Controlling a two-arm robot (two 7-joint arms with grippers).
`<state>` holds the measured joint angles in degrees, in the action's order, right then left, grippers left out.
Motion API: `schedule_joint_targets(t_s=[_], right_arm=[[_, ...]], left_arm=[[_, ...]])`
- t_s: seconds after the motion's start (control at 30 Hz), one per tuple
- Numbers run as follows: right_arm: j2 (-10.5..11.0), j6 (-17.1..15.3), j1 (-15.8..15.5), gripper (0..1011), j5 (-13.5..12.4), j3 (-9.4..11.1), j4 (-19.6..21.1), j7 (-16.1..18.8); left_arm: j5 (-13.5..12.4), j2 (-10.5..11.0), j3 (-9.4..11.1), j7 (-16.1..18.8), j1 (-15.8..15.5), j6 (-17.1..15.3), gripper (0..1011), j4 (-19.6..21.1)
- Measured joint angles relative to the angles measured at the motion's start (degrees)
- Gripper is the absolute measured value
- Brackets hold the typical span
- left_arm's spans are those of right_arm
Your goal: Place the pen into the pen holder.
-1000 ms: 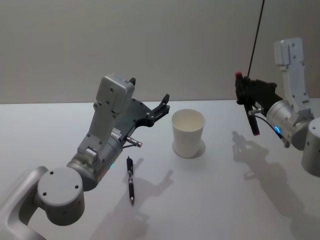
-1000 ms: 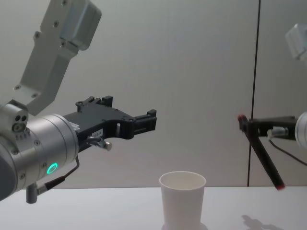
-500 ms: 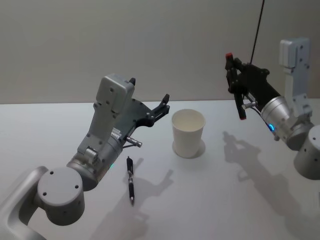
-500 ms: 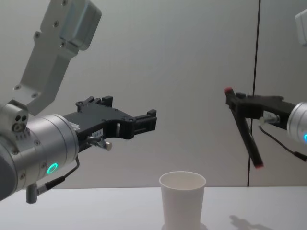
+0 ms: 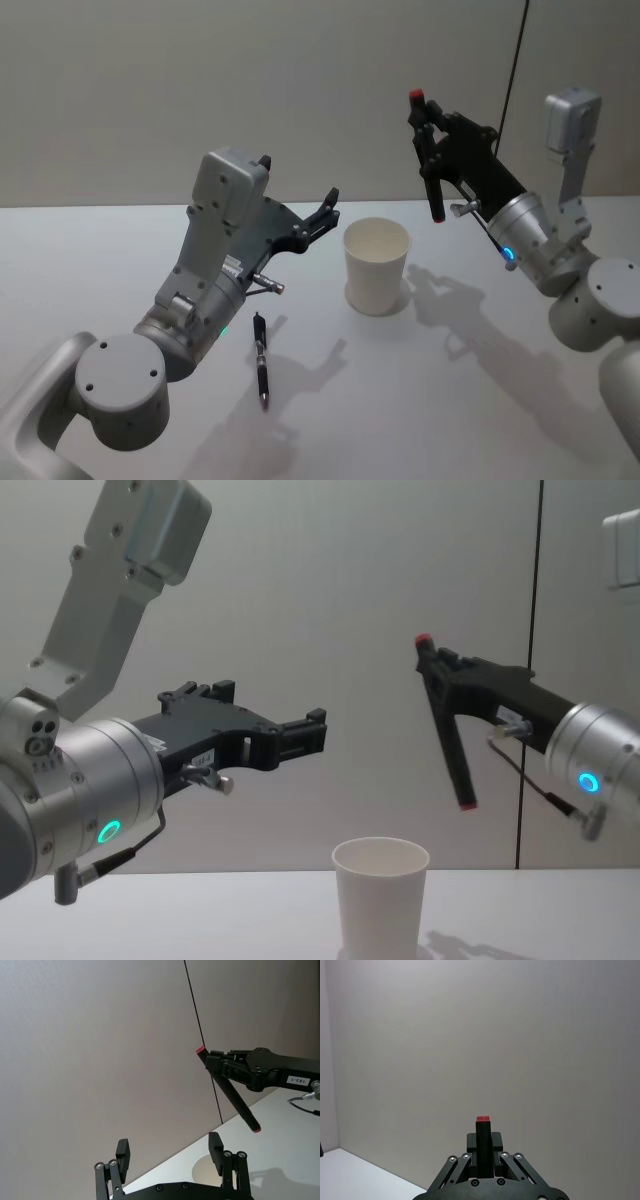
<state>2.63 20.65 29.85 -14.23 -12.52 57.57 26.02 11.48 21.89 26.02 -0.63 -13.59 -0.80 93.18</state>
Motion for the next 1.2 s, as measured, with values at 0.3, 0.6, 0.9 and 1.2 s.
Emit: schedule_joint_targets(t_s=[0.3, 0.6, 0.9, 1.2], right_arm=[[-1.80, 6.74, 4.82, 157, -2.50, -0.53, -10.01, 4.83], [-3.16, 11.62, 8.83, 157, -3.91, -0.83, -18.75, 7.82], [-4.35, 15.97, 12.18, 157, -5.10, -1.02, -26.79, 10.28], [-5.41, 19.71, 14.94, 157, -6.11, -1.16, -33.96, 12.24]], left_arm=[[0.00, 0.00, 0.00, 0.00, 0.00, 0.00, 1004, 0.00], [0.00, 0.00, 0.00, 0.01, 0.00, 0.00, 1004, 0.00], [0.00, 0.00, 0.00, 0.01, 0.00, 0.00, 1004, 0.00], [0.00, 0.00, 0.00, 0.01, 0.00, 0.00, 1004, 0.00]])
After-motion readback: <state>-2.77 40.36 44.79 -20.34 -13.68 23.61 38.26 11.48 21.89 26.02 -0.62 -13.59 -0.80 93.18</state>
